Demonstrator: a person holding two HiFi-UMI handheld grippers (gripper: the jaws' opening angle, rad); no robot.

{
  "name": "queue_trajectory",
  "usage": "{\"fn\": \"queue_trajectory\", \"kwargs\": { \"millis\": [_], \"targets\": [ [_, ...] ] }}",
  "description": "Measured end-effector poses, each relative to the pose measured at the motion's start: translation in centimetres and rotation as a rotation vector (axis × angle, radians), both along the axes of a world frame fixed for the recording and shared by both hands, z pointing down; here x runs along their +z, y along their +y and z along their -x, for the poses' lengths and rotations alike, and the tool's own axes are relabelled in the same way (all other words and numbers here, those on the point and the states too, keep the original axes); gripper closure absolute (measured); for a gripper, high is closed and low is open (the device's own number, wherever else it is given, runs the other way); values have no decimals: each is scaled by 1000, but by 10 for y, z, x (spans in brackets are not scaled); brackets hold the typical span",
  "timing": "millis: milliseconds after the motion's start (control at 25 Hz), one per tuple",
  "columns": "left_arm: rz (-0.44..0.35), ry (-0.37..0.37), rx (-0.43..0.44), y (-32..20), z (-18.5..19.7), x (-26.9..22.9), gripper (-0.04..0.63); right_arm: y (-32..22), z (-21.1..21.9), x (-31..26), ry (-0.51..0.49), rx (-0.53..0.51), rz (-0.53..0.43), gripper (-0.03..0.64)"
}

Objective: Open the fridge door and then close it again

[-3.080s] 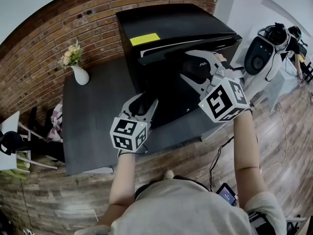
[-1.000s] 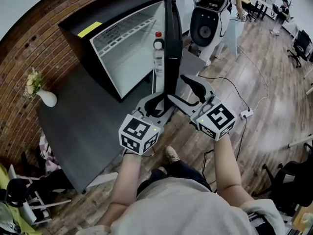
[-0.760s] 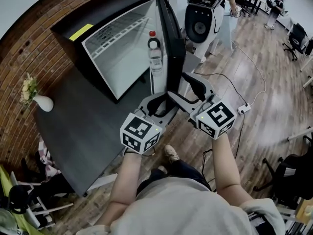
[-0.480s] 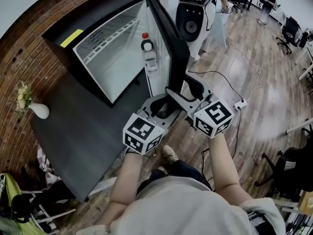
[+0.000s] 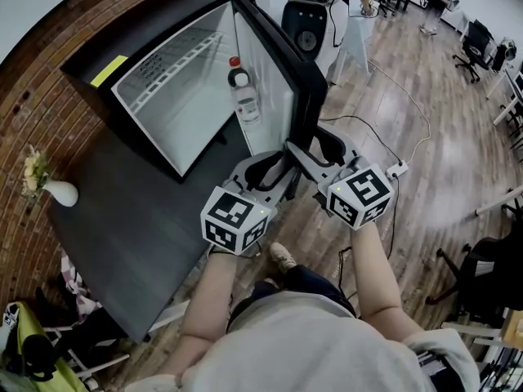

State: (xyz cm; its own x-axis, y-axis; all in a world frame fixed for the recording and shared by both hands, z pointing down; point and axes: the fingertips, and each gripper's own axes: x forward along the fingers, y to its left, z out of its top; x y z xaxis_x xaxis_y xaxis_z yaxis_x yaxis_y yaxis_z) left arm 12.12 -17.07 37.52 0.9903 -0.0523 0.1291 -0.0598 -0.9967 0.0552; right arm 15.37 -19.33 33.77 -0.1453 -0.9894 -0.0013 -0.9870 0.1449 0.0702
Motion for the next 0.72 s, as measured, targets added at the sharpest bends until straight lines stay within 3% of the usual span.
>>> {"fn": "queue_trajectory", "kwargs": {
  "millis": [200,440,720],
  "targets": [
    [21,31,-86,-18,8,-4,489,6,-11,2,-11,50,0,419],
    [46,41,-131,-25,14,-2,575,16,-29,2,-2,116,-7,443],
    [58,46,-160,-29,4,-3,584,26,-58,4,-19,154,-24,457]
  ]
}}
